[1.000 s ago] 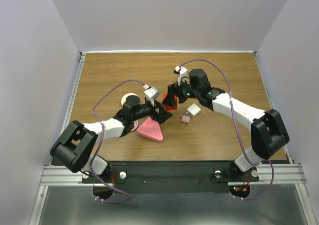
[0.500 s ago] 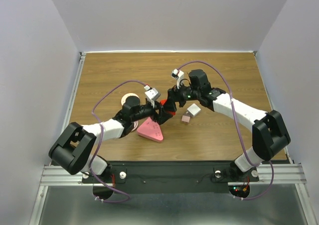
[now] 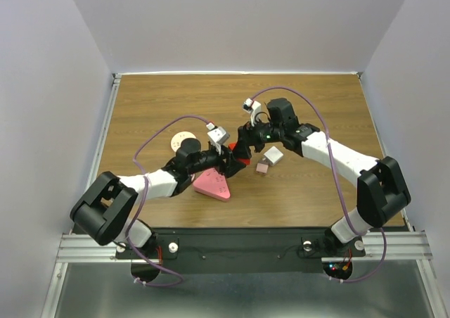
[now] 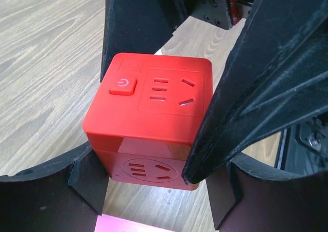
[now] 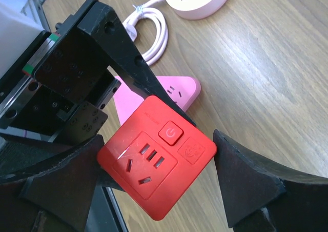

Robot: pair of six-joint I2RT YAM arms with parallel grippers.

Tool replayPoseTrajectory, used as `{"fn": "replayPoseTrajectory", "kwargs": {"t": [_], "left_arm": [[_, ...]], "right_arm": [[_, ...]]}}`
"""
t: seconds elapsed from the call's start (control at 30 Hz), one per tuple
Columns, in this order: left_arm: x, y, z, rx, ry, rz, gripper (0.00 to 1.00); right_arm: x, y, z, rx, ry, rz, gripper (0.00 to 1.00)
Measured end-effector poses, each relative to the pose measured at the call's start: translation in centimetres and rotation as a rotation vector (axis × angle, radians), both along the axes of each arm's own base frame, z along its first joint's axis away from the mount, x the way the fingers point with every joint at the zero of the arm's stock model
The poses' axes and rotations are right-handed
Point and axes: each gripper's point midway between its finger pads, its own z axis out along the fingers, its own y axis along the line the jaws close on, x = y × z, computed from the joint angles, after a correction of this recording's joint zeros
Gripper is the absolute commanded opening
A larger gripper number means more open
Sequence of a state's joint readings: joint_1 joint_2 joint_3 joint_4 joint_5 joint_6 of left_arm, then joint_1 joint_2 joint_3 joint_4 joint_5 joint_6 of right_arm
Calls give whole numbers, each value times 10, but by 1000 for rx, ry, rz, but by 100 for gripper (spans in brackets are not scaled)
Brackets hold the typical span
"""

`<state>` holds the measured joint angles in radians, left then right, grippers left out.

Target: Insert the plug

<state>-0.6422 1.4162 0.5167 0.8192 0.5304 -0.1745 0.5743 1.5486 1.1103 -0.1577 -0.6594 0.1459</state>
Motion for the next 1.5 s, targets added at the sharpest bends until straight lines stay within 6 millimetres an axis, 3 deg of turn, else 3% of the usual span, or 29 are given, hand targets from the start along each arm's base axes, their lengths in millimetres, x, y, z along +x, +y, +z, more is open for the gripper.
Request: {"fn": "replayPoseTrajectory", "kwargs": {"t": [0.07, 0.33, 0.7, 1.2, 1.3, 1.37, 1.43, 1.47, 1.5], "left_arm": [[0, -1, -1, 10, -4, 28, 0], [8, 4, 15, 60, -131, 194, 0], [20, 28, -7, 242, -191, 332, 0], [19, 28, -9, 286, -215, 354, 0], [19, 28, -8, 285, -217, 358, 0], [20, 28, -8, 288, -219, 361, 0], [21, 29, -8, 290, -221, 366, 0], [21, 30, -9, 293, -221, 367, 0], [21, 30, -9, 293, -221, 366, 2]], "right_arm": [[1, -2, -2, -17, -1, -10, 80], [15, -2, 13, -48, -1, -107, 93], [19, -11, -4, -121, 43, -175, 93], [18, 2, -17, -144, 66, -139, 91], [13, 7, -21, -145, 80, -124, 83], [11, 8, -22, -144, 86, -116, 63], [9, 10, -22, -142, 91, -109, 53], [9, 11, -22, -141, 86, -101, 32], [8, 11, -21, -139, 84, -94, 23]]}}
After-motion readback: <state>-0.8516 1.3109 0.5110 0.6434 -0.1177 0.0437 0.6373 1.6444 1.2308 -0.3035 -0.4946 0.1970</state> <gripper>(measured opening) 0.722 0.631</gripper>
